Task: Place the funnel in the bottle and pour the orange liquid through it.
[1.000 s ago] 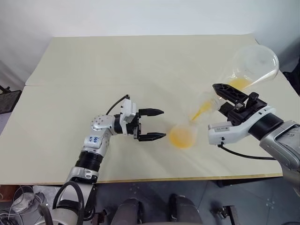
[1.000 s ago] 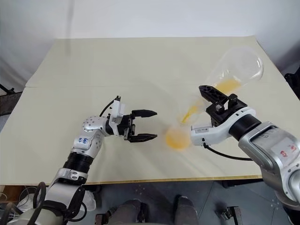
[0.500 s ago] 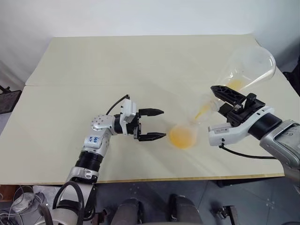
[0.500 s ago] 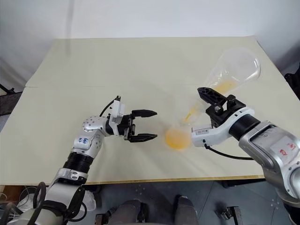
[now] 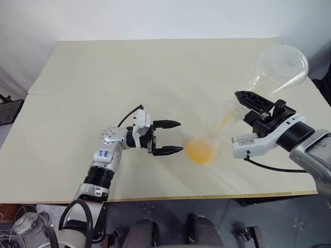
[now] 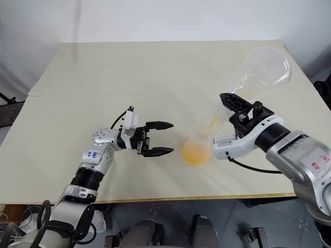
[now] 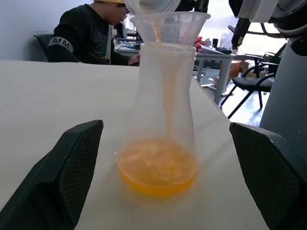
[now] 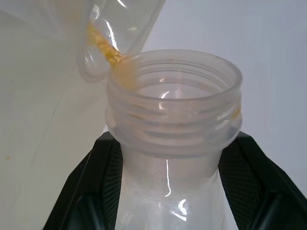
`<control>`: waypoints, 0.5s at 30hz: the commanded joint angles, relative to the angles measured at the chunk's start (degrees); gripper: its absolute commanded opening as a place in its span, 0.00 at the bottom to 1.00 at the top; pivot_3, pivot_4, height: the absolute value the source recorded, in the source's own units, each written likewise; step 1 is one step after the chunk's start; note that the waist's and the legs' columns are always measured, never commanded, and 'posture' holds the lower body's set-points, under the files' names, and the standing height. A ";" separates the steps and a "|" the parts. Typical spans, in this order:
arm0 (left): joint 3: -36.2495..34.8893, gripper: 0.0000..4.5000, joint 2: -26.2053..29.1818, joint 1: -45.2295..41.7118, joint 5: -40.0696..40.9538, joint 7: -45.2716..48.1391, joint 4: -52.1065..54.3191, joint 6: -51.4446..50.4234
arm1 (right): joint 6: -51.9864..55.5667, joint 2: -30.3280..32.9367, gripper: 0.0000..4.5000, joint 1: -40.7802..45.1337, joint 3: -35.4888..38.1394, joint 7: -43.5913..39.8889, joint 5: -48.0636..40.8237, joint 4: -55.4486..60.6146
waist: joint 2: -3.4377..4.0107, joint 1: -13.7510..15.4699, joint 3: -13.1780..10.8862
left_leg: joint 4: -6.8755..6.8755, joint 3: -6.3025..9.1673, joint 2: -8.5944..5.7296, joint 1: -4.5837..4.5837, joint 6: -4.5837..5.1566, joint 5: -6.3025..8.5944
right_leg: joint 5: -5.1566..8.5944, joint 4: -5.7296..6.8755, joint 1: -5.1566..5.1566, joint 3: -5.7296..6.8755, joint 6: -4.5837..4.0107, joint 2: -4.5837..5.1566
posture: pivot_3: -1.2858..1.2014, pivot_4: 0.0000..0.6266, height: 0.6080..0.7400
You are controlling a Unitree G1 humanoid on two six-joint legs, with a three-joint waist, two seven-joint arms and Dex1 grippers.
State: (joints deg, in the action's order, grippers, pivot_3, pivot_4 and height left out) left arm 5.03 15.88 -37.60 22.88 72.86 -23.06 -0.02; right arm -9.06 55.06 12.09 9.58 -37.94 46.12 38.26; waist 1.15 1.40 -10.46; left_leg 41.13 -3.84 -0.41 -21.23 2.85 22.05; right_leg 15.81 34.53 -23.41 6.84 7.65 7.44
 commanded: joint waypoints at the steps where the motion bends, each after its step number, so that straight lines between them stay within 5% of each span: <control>1: -0.66 1.00 -0.21 -1.25 0.35 0.45 0.71 0.69 | -0.57 -0.22 0.54 0.83 2.28 1.36 0.69 2.01 | 0.00 0.00 0.00 | 0.00 0.00 0.00 0.00 0.00 0.00 | 0.00 0.00 0.00 0.00 0.00 0.00 | 0.52 0.24 1.00; 15: -0.77 1.00 -0.21 -1.06 0.37 0.55 0.70 0.89 | -3.68 -0.13 0.54 1.83 1.66 3.78 1.92 1.14 | 0.00 0.00 0.00 | 0.00 0.01 0.00 0.00 0.00 0.00 | 0.00 0.01 0.00 0.00 0.00 0.00 | 0.52 0.24 1.00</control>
State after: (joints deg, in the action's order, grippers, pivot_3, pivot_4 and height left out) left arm 5.01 15.88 -37.60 22.88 73.10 -23.14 0.08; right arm -12.38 54.95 13.09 9.57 -35.44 47.39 38.20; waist 1.15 1.40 -10.46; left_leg 41.13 -3.84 -0.41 -21.23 2.84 22.05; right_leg 15.81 34.54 -23.41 6.84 7.65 7.44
